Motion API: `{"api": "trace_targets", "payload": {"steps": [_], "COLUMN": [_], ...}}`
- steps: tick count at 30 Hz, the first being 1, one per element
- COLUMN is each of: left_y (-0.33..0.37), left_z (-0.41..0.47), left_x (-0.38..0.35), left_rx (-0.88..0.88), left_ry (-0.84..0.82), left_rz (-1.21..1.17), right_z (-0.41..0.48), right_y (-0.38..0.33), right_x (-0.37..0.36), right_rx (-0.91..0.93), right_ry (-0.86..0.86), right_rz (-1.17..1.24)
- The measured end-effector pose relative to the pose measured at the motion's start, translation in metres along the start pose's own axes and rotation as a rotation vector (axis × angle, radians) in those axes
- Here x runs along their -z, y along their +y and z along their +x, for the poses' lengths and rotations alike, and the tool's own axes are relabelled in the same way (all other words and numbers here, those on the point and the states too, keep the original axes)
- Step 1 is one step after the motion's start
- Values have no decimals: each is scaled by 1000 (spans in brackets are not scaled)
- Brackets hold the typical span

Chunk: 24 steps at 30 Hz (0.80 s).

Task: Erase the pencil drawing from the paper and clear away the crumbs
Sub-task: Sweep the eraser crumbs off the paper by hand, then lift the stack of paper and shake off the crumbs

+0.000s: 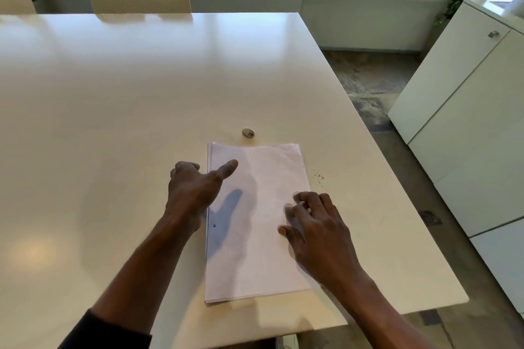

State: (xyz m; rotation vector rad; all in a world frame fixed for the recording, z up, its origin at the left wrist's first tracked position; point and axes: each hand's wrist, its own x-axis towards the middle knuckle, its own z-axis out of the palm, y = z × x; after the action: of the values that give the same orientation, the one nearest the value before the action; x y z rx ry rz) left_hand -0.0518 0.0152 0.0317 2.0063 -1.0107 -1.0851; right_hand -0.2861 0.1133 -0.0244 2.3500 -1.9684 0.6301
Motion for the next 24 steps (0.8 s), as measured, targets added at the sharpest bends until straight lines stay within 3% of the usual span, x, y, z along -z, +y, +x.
{"api": "trace_targets", "payload": {"steps": [8,13,16,21,24], "left_y": [18,3,-1,-1,5], "left_z": [-5,-13,-28,-44,-53], "left_x": [-6,-11,-9,4,17], "left_rx": [57,-106,-275,-494,-619], "left_ry": [-153,-89,18,102,102], "left_rz": [-42,-42,22,-77,-200], "right_z": [-1,-1,6,37,60], "right_y": [0,1,5,11,14], "right_x": [-3,-1,5,28,50], "right_rx": [5,-4,-86,-317,-460], "right_ry": [34,13,-30,217,203], "right_rz": [13,59,249,667,897]}}
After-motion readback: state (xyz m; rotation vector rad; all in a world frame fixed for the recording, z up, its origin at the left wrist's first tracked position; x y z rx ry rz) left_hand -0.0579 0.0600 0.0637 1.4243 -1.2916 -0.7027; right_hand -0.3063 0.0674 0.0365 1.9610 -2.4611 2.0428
